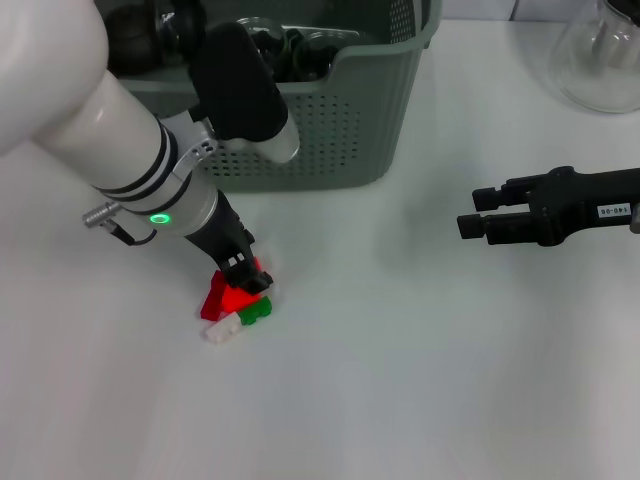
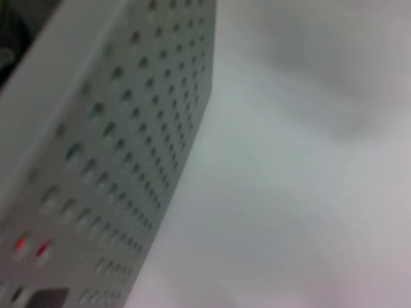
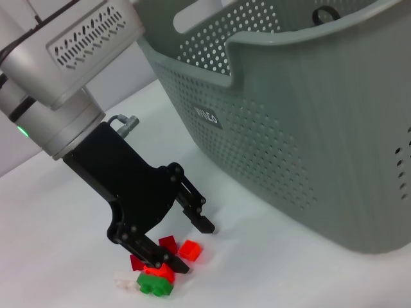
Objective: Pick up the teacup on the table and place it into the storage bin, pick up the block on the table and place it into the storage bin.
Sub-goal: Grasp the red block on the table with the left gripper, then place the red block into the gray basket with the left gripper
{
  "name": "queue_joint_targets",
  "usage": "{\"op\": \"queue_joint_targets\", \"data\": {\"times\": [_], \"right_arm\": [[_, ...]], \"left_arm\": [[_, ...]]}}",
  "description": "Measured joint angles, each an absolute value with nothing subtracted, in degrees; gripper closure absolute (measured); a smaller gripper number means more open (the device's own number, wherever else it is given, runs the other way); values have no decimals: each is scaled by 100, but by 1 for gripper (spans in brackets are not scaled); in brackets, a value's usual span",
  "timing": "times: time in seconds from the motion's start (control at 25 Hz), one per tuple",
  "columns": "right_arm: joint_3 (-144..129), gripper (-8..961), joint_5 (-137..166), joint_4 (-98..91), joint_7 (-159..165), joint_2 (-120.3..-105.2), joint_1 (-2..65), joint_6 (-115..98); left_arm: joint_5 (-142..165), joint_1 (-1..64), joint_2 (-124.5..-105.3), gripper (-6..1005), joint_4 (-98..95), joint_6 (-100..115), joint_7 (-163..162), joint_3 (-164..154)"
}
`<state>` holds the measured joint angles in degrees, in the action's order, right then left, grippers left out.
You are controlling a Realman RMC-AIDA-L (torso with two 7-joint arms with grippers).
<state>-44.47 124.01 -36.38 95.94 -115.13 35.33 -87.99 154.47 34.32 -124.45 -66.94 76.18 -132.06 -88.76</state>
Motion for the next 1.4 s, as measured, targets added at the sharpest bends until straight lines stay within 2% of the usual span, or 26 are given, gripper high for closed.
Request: {"op": "queue_joint_targets", "data": {"times": [0.4,0.64,0.92,1.2,1.4], "right_arm": [[-4447,355,12401,-3638,9597,-11505,3542,-8757],[-4447,355,12401,-3644,9599,-11500,3542,-8743],[-4447,355,12385,-3659,9612,-11484,3542,-8745],[-4447,355,12389,-3692,9639,-11476,3542,-8782],[-4447,356,12390,-3699,9641,-11444,3541,-8790]], "left_arm": [[15480,3425,-12440,493,-6679,7576,-13207,-8913],[15590,3428,-12449,729,-6679,7575,-13236,-8912],[15511,3309,-12447,779,-7219,7887,-13249,-8873],[14028,3001,-12442,805,-8628,9551,-13292,-7519],[12480,3342,-12362,801,-8999,10847,-13377,-5394]]}}
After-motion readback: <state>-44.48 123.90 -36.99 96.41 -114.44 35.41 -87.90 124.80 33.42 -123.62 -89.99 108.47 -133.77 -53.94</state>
